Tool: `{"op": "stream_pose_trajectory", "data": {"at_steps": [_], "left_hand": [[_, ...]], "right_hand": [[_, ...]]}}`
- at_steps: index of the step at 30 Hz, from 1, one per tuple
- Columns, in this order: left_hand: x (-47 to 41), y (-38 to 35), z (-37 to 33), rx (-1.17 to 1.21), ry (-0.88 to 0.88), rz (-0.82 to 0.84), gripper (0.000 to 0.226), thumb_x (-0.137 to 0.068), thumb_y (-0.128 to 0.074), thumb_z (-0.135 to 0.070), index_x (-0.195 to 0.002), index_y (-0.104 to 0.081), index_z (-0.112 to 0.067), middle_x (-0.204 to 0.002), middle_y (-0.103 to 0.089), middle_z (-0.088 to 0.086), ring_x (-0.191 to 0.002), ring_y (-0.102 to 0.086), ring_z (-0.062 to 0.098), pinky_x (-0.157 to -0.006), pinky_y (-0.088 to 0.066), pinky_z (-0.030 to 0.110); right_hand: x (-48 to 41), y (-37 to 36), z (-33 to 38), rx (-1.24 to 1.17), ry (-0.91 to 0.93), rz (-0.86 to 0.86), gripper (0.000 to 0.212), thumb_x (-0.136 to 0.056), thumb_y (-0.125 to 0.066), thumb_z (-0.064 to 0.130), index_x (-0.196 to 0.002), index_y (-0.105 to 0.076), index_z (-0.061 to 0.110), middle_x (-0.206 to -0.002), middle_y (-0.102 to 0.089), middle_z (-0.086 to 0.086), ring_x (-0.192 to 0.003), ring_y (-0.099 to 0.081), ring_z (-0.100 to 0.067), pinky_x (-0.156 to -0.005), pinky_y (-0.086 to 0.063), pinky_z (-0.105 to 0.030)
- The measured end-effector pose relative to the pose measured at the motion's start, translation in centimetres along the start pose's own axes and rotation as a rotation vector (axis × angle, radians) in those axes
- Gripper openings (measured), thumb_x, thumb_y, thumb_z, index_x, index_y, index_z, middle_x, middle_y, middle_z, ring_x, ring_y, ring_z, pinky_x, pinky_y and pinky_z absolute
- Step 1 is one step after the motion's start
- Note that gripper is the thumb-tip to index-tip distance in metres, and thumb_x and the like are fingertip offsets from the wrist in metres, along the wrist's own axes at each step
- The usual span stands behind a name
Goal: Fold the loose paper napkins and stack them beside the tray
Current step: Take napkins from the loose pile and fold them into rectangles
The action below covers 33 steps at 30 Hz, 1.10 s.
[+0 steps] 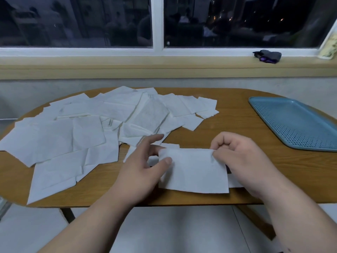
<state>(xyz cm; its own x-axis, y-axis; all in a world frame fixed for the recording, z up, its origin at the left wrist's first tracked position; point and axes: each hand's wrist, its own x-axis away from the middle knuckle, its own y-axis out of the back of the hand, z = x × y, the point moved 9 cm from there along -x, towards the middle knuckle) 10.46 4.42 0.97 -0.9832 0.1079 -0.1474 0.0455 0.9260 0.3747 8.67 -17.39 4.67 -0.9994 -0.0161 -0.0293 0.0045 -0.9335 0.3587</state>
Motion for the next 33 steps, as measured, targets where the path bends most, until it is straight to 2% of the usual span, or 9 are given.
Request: {"op": "stream_pose_trajectory", "data": {"at_steps": [4, 9, 11, 14, 16, 21, 28, 31, 33], "left_hand": [[-0.5, -1.5, -0.1, 0.114, 0.014, -0.027, 0.036, -0.082, -0.069, -0.033, -0.114, -0.062, -0.049, -0.089, -0.069, -0.010, -0.086, -0.065, 0.015, -0.082, -0.047, 0.031], [-1.3, -3.1, -0.1, 0.082, 0.060, -0.067, 0.032, -0.091, -0.068, -0.025, -0.113, -0.062, -0.047, -0.092, -0.068, -0.013, -0.081, -0.066, 0.007, -0.073, -0.044, 0.022], [-1.6, -3.4, -0.4, 0.055, 0.070, -0.089, 0.032, -0.089, -0.069, -0.025, -0.113, -0.061, -0.046, -0.092, -0.067, -0.012, -0.074, -0.064, 0.000, -0.067, -0.043, 0.014], [-2.0, -4.4, -1.1, -0.023, 0.056, -0.079, 0.037, -0.085, -0.073, -0.025, -0.115, -0.061, -0.045, -0.090, -0.061, -0.013, -0.066, -0.059, -0.001, -0.059, -0.041, 0.006], [-2.3, -5.0, -1.5, -0.074, 0.039, -0.062, 0.040, -0.084, -0.073, -0.023, -0.115, -0.060, -0.045, -0.088, -0.059, -0.014, -0.067, -0.059, -0.001, -0.060, -0.040, 0.005], [-2.5, -5.6, -2.1, -0.228, -0.009, -0.046, 0.039, -0.084, -0.068, -0.023, -0.111, -0.058, -0.049, -0.091, -0.056, -0.023, -0.077, -0.059, 0.000, -0.064, -0.040, 0.004], [-2.1, -6.2, -1.8, -0.422, -0.008, 0.019, 0.030, -0.089, -0.062, -0.028, -0.114, -0.059, -0.044, -0.079, -0.064, -0.012, -0.075, -0.059, 0.000, -0.065, -0.044, 0.018], [-2.1, -6.3, -2.0, -0.572, -0.063, 0.007, 0.030, -0.090, -0.062, -0.030, -0.118, -0.061, -0.039, -0.081, -0.061, -0.017, -0.084, -0.056, 0.002, -0.070, -0.040, 0.015], [-2.0, -6.4, -2.4, -0.649, -0.128, -0.016, 0.029, -0.089, -0.064, -0.030, -0.118, -0.064, -0.033, -0.083, -0.059, -0.016, -0.090, -0.053, 0.005, -0.078, -0.042, 0.022]], "right_hand": [[-0.4, 2.4, -2.0, -0.068, -0.028, -0.092, 0.016, -0.089, -0.059, 0.007, -0.081, -0.068, 0.018, -0.074, -0.059, -0.015, -0.067, -0.049, -0.027, -0.064, -0.038, -0.042], [-1.1, 3.3, -3.3, -0.063, -0.030, -0.083, 0.023, -0.081, -0.071, 0.024, -0.099, -0.067, 0.039, -0.097, -0.068, -0.027, -0.084, -0.063, -0.051, -0.075, -0.053, -0.064], [-1.4, 4.0, -3.7, 0.028, -0.032, -0.128, 0.023, -0.087, -0.070, 0.021, -0.102, -0.065, 0.037, -0.083, -0.068, -0.019, -0.071, -0.062, -0.043, -0.065, -0.054, -0.052], [-1.8, 5.5, -4.7, 0.096, -0.041, -0.199, 0.023, -0.090, -0.067, 0.016, -0.105, -0.063, 0.033, -0.059, -0.055, 0.005, -0.050, -0.049, -0.011, -0.048, -0.041, -0.027], [-1.9, 6.1, -5.2, 0.155, -0.054, -0.224, 0.023, -0.091, -0.066, 0.016, -0.105, -0.062, 0.033, -0.050, -0.048, 0.014, -0.042, -0.041, -0.002, -0.040, -0.033, -0.016], [-2.2, 6.3, -6.2, 0.310, -0.078, -0.235, 0.026, -0.090, -0.066, 0.021, -0.111, -0.061, 0.036, -0.062, -0.050, 0.010, -0.044, -0.044, -0.003, -0.040, -0.034, -0.015], [-2.1, 5.4, -6.6, 0.487, -0.082, -0.200, 0.023, -0.091, -0.064, 0.026, -0.111, -0.061, 0.038, -0.072, -0.049, 0.013, -0.053, -0.052, 0.001, -0.047, -0.032, -0.014], [-1.9, 4.6, -6.4, 0.653, -0.068, -0.178, 0.025, -0.093, -0.062, 0.031, -0.117, -0.060, 0.037, -0.084, -0.051, 0.017, -0.073, -0.056, -0.003, -0.061, -0.040, -0.022], [-1.6, 4.3, -6.0, 0.756, -0.041, -0.186, 0.027, -0.093, -0.060, 0.035, -0.120, -0.059, 0.036, -0.096, -0.049, 0.019, -0.086, -0.055, -0.007, -0.069, -0.043, -0.026]]}}
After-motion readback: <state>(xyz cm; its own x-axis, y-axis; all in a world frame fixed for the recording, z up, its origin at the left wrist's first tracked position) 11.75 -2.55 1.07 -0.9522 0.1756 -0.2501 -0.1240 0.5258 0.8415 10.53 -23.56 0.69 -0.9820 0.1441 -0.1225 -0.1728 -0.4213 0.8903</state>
